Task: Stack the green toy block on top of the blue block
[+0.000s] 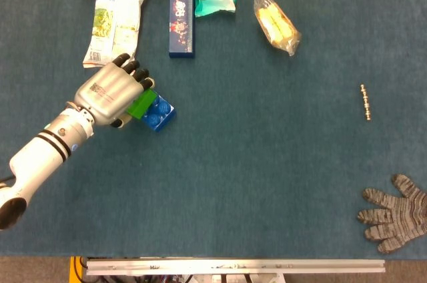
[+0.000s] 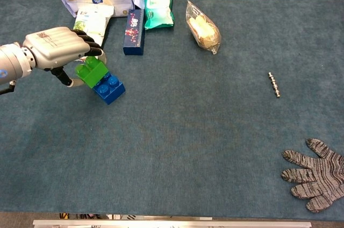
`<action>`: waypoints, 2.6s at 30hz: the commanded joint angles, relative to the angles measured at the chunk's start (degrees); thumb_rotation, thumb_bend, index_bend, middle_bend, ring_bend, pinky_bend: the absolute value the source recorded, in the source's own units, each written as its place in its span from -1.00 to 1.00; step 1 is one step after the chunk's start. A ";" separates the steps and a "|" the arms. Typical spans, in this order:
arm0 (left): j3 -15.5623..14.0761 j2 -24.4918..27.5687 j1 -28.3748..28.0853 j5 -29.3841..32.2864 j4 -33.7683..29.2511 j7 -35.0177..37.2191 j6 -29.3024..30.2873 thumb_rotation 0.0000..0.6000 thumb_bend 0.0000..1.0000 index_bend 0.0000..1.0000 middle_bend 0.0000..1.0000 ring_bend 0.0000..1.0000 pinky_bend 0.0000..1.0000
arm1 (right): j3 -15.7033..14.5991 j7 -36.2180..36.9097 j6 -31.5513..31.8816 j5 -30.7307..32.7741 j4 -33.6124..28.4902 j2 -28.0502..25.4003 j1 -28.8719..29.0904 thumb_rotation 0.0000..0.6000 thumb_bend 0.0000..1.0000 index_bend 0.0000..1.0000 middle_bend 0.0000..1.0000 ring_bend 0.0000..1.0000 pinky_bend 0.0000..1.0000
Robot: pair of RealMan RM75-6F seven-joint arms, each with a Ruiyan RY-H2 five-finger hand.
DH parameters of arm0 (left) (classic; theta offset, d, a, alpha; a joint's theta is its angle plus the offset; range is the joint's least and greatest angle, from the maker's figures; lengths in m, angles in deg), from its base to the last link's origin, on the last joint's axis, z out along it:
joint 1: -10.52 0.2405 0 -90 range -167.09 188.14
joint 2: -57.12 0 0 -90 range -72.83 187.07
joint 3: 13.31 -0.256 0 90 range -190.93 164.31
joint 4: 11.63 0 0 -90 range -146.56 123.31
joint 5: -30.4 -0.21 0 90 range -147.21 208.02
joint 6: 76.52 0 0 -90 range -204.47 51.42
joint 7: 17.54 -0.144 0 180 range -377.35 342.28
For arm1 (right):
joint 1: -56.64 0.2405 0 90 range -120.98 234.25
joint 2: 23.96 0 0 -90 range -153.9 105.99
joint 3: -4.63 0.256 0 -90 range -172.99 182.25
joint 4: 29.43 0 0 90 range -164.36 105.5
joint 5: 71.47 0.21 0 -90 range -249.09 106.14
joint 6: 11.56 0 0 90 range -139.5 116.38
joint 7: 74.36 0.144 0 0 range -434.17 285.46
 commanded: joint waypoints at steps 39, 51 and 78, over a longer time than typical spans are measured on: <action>-1.42 -2.40 0.60 -1.18 0.65 -6.91 3.10 1.00 -0.41 -0.20 -0.50 -0.65 -0.74 | 0.11 0.00 0.19 0.11 0.09 -0.02 -0.38 1.00 -0.55 -0.67 -0.50 -0.85 -0.70; -1.90 -3.37 0.78 -0.71 0.95 -8.49 3.29 1.00 -0.41 -0.19 -0.50 -0.65 -0.74 | 0.14 0.09 0.18 0.07 0.19 0.06 -0.39 1.00 -0.55 -0.67 -0.50 -0.85 -0.70; -2.25 -5.15 1.02 -0.52 2.72 -8.03 3.18 1.00 -0.42 -0.17 -0.50 -0.65 -0.74 | 0.30 0.21 0.10 0.22 0.26 0.02 -0.37 1.00 -0.55 -0.67 -0.49 -0.85 -0.70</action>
